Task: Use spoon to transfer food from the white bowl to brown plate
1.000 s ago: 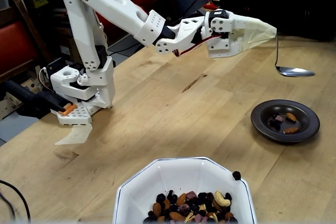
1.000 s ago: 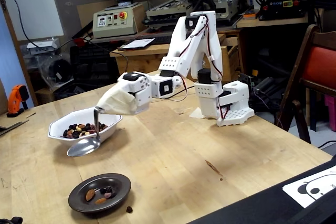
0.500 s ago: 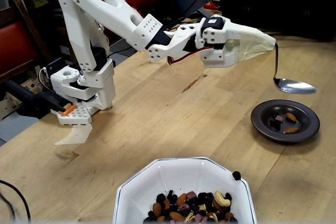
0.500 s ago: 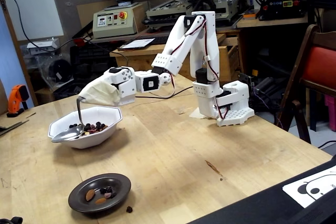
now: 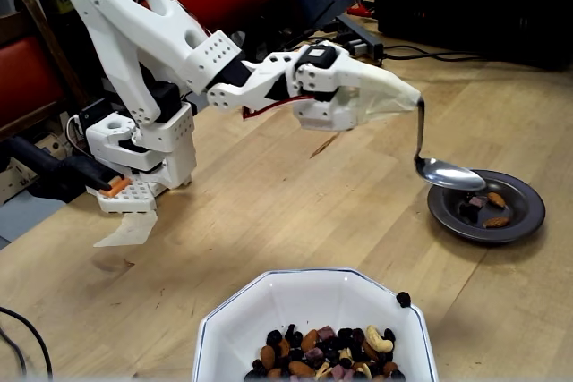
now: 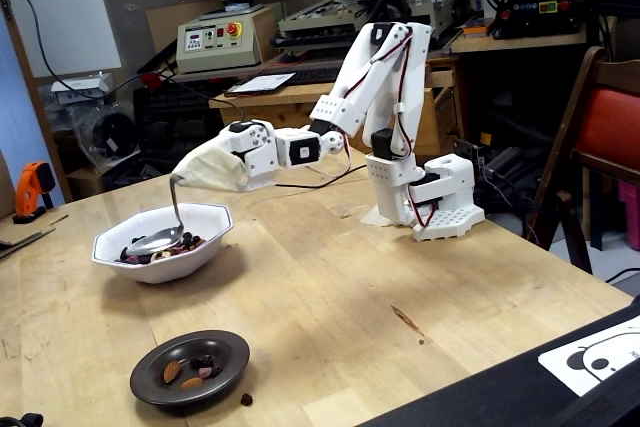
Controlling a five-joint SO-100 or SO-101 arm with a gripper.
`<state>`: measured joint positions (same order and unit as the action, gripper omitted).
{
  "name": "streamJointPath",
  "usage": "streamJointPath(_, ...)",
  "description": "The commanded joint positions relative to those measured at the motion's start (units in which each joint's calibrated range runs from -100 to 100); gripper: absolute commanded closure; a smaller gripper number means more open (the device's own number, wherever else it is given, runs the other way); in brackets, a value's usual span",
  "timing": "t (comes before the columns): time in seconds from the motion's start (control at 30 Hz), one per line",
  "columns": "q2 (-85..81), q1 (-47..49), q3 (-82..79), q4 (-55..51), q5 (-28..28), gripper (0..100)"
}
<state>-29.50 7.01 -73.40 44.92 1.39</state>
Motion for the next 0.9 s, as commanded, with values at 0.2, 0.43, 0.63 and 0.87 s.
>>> streamJointPath(0.2, -14.36, -0.56, -2.44, -13.14, 0.10, 97)
streamJointPath(0.43, -26.26, -0.64, -2.88, -25.08, -0.20, 97)
streamJointPath(0.63, -32.16, -0.64, -2.97, -30.93, -0.20, 97)
streamJointPath(0.87, -34.13, -0.71, -3.06, -35.91, -0.20, 97)
